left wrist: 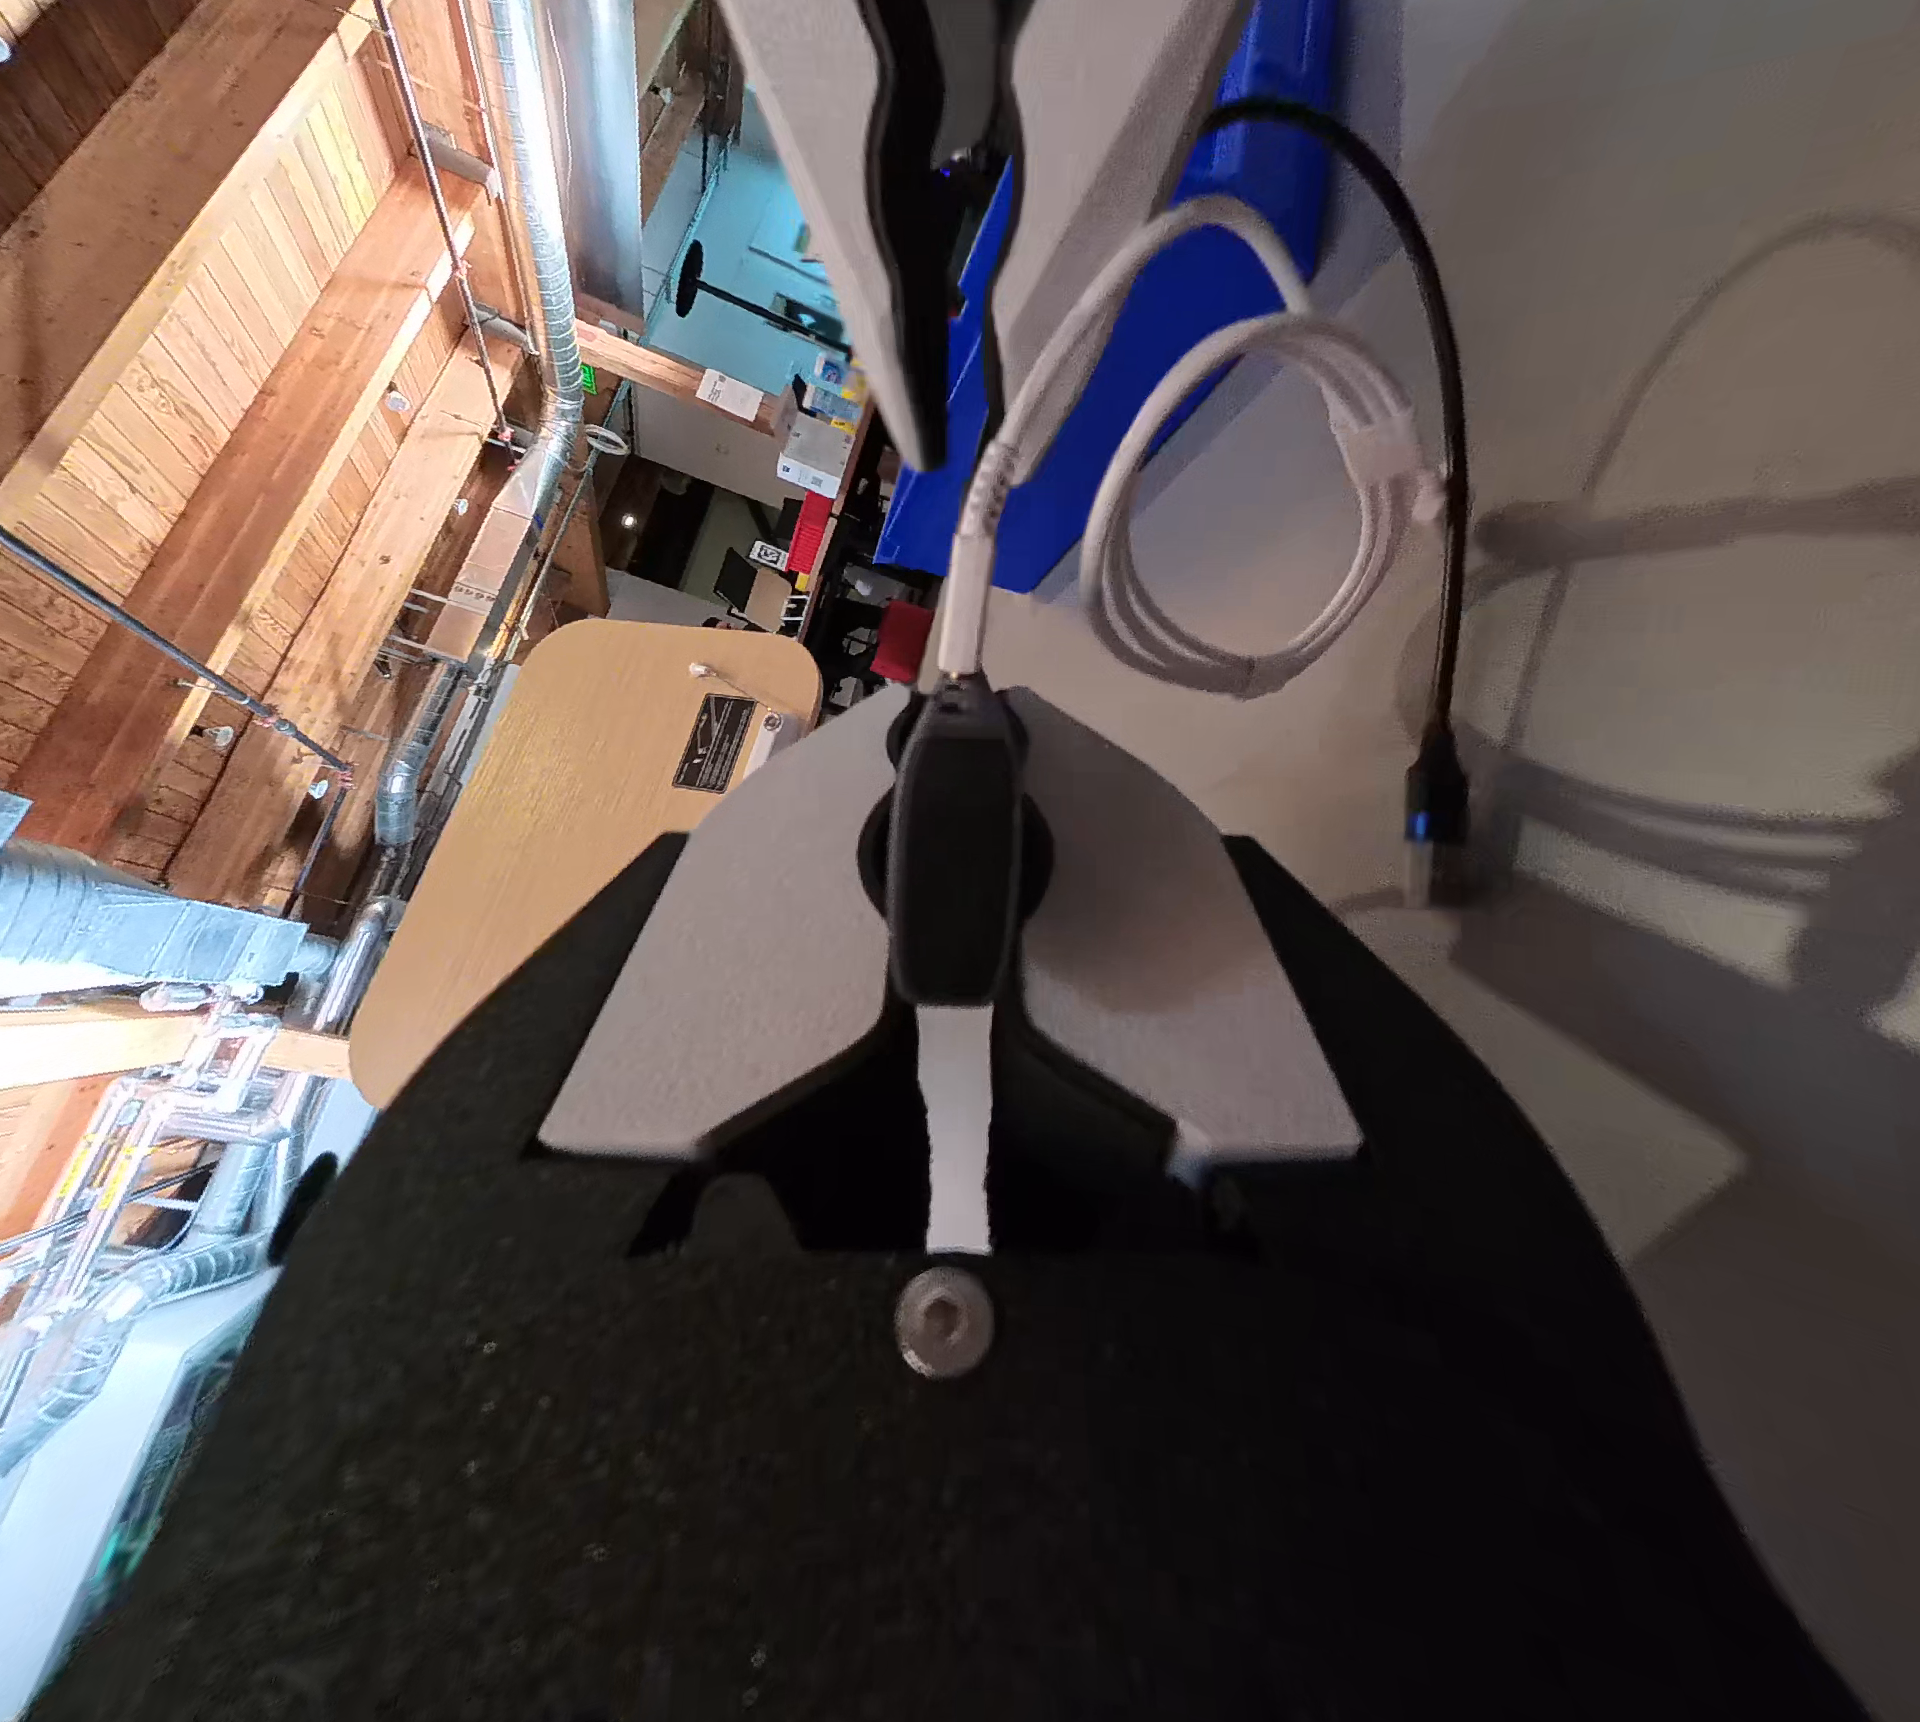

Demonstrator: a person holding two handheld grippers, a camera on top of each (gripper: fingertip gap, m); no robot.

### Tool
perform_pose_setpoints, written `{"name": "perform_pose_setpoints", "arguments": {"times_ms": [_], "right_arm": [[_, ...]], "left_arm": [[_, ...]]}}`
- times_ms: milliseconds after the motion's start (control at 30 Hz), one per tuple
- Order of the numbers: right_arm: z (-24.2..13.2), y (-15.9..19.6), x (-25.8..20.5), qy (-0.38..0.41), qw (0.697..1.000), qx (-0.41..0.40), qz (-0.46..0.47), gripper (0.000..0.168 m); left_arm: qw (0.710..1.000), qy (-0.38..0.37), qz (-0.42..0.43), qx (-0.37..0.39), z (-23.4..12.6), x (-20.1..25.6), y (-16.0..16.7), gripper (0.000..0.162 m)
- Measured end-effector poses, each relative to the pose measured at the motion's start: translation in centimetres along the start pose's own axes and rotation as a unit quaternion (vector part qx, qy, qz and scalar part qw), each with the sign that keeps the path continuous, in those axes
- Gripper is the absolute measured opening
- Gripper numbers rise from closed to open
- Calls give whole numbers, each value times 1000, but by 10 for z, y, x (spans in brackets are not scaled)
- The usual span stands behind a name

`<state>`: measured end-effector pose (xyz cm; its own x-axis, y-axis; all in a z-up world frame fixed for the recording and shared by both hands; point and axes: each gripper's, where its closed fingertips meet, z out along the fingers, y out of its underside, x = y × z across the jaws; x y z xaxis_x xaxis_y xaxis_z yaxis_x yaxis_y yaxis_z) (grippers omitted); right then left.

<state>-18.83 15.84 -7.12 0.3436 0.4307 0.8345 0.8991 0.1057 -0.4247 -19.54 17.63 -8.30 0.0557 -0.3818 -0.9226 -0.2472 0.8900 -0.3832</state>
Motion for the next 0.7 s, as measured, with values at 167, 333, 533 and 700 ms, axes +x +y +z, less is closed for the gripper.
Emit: {"name": "perform_pose_setpoints", "arguments": {"times_ms": [167, 333, 533, 700], "right_arm": [[-4, -3, 1, -103, 956, 69, 266, 10], [3, -12, -7, -207, 860, 118, 451, 8], [5, -11, -5, -207, 842, 129, 481, 5], [4, -13, -6, -208, 841, 129, 483, 6]], "left_arm": [[1000, -14, 11, -6, -2, -6, 3, 11], [999, -21, 33, -2, -2, -6, -4, 11], [999, -24, 27, -11, -3, -8, -1, 11], [1000, -14, 12, -20, -4, -8, -1, 10]]}}
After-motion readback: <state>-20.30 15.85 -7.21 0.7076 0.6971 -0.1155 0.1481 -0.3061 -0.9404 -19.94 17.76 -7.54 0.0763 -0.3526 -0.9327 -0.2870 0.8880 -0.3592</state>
